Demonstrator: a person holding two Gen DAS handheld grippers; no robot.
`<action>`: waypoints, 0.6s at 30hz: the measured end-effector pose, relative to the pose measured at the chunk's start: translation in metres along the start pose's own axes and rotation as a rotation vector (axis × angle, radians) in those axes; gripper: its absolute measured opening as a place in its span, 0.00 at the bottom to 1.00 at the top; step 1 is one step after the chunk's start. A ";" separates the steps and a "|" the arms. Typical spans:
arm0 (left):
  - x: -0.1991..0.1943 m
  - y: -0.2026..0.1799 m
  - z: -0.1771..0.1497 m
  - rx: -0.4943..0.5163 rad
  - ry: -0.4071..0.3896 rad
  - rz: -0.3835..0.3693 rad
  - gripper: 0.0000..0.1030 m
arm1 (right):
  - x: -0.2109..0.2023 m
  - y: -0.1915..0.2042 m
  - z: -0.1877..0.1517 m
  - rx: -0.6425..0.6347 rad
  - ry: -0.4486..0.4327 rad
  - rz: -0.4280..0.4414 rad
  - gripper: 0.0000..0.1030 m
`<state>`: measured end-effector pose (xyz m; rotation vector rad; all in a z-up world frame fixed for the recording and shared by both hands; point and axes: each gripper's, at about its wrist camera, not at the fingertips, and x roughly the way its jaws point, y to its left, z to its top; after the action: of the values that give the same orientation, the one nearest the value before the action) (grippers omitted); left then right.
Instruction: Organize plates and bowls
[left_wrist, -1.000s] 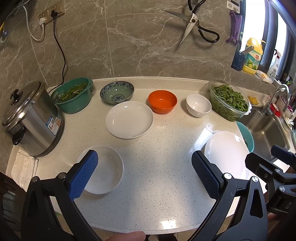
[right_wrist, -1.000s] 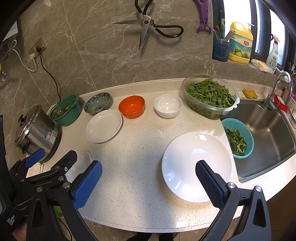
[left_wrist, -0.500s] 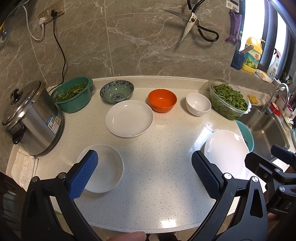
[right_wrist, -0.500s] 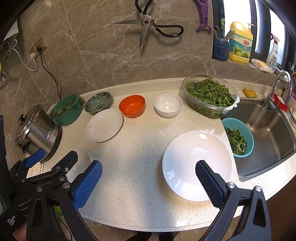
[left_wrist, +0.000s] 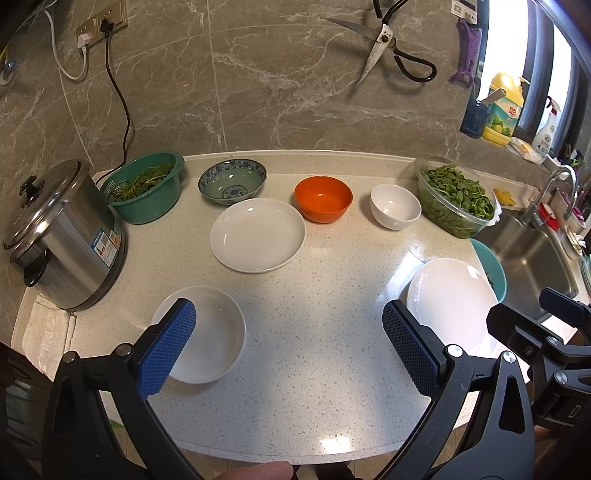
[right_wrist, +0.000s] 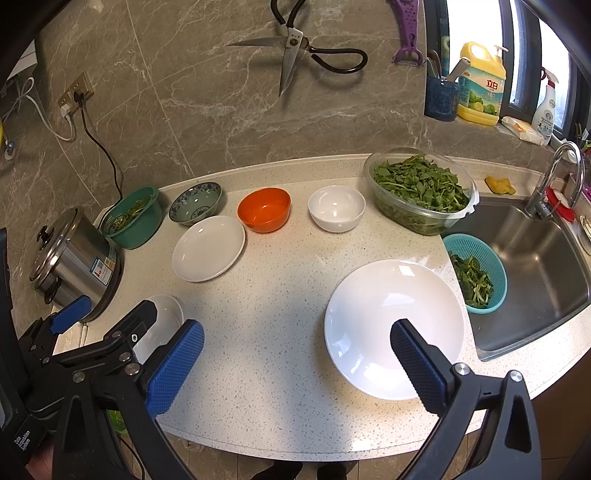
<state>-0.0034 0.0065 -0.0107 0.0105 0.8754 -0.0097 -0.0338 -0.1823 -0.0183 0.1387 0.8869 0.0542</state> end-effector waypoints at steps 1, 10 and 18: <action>0.000 0.000 0.000 0.000 0.000 0.001 1.00 | 0.000 0.000 0.000 0.000 0.000 -0.001 1.00; 0.000 0.001 0.000 0.000 0.002 0.000 1.00 | 0.000 0.001 0.000 0.000 0.001 -0.001 1.00; 0.000 0.000 0.001 0.000 0.003 0.000 1.00 | 0.001 0.001 0.000 0.000 0.002 -0.001 1.00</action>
<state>-0.0025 0.0069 -0.0101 0.0103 0.8784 -0.0099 -0.0334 -0.1810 -0.0187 0.1379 0.8886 0.0538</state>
